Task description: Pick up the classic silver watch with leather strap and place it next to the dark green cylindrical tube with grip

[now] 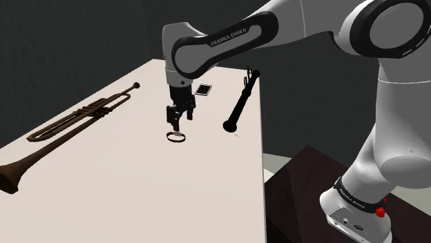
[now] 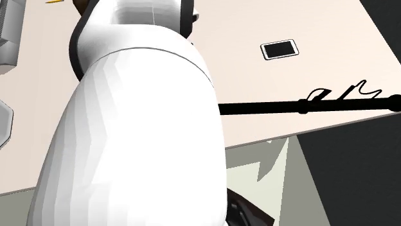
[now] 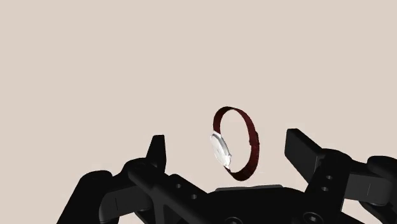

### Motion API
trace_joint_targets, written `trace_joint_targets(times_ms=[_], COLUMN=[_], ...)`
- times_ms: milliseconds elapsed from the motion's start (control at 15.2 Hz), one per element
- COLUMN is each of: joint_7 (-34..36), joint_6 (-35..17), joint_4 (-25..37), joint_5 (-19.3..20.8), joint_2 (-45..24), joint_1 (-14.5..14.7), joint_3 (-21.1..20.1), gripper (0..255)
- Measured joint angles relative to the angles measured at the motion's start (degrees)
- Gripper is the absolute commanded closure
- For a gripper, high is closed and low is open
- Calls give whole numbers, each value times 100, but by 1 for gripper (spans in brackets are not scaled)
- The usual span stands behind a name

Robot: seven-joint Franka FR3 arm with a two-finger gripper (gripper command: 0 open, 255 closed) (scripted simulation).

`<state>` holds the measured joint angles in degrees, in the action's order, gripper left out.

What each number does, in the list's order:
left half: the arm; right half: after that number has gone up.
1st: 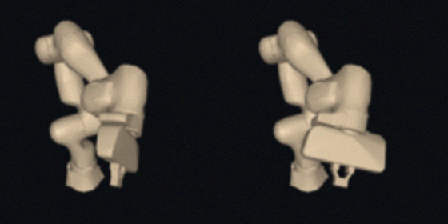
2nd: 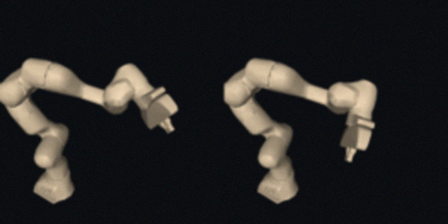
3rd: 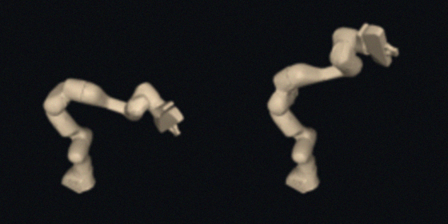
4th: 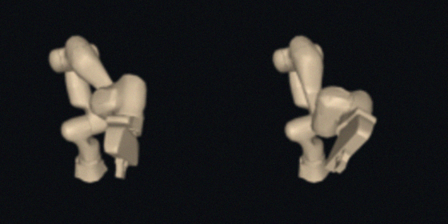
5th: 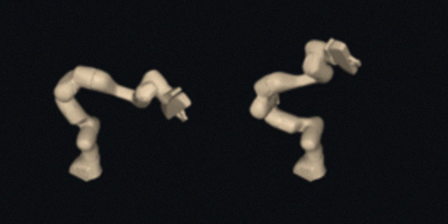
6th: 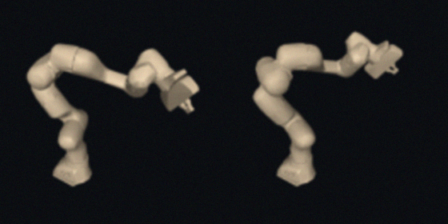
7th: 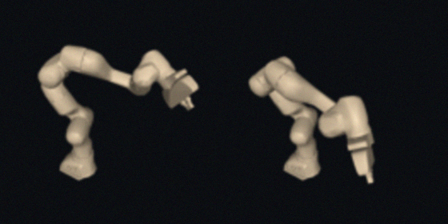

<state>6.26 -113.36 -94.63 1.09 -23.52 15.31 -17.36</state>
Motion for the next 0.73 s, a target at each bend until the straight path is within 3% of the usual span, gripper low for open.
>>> trace_joint_targets(times_ms=[396, 726], joint_7=[19, 27], joint_6=[-412, -452], joint_4=[-257, -256], joint_5=[44, 55], joint_2=[-160, -199], joint_1=[32, 42], joint_3=[12, 15], gripper=[0, 0])
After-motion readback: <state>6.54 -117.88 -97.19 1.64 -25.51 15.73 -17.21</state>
